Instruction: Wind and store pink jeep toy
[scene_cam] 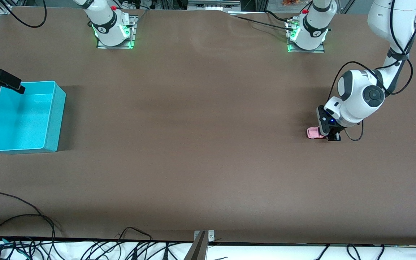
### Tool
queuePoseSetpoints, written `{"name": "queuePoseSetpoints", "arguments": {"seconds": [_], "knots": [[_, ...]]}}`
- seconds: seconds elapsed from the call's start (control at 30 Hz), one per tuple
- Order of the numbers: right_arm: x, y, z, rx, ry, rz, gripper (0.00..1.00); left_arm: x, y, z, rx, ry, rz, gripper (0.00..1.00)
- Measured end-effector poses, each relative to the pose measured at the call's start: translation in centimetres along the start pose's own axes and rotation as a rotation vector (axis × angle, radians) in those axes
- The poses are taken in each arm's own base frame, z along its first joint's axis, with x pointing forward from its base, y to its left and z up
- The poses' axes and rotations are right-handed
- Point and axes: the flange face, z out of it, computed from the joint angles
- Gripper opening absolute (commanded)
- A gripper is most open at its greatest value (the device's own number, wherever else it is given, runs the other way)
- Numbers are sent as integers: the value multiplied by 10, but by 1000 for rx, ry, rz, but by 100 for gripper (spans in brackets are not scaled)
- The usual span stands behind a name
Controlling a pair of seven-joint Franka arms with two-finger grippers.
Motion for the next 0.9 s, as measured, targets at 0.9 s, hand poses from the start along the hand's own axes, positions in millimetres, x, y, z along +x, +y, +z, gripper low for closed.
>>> {"name": "queuePoseSetpoints", "arguments": {"seconds": [0.9], "knots": [[0,0,0,0,0,0,100,-71,0,1,1,-49,-19,0]]}}
